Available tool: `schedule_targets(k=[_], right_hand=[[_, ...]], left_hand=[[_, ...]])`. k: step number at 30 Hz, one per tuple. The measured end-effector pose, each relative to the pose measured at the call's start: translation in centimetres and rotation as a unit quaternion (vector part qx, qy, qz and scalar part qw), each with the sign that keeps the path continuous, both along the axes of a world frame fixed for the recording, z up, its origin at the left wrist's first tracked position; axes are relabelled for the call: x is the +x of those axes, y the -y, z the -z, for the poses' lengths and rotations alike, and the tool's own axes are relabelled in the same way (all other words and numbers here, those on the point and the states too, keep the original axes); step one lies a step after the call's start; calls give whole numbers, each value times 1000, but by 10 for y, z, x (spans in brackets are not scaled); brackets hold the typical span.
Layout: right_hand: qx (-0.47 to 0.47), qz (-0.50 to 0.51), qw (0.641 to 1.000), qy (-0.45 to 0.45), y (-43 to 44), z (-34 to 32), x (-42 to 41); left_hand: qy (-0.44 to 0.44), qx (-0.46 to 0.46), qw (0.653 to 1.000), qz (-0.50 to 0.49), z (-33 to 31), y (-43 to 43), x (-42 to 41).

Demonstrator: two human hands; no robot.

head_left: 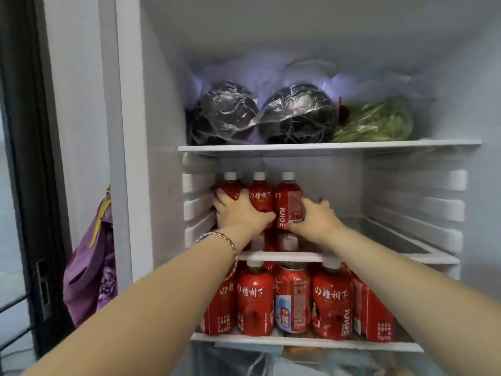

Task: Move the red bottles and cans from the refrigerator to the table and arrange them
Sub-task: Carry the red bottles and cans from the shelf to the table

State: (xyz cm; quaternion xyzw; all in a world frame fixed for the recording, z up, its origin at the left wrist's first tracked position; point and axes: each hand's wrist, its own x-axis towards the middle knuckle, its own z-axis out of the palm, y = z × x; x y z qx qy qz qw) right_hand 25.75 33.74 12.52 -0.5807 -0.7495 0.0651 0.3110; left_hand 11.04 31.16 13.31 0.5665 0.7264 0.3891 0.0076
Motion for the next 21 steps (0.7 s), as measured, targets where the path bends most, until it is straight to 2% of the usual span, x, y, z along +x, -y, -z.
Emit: schedule_targets(k=[4, 6, 10, 15, 21], right_hand=[[1, -43, 998, 51, -39, -10, -20], [34, -49, 995, 78, -51, -13, -28], [51, -61, 997, 12, -65, -12, -29], [40, -57, 998, -6, -75, -10, -21], [54, -148, 986, -50, -59, -5, 1]], left_hand=[[-8, -20, 999, -28, -17, -50, -7], [-9, -50, 998, -37, -20, -66, -8], [-8, -75, 997, -30, -18, -82, -9], [-18, -48, 997, -50, -15, -81, -11], [5, 45, 999, 14, -11, -48, -7]])
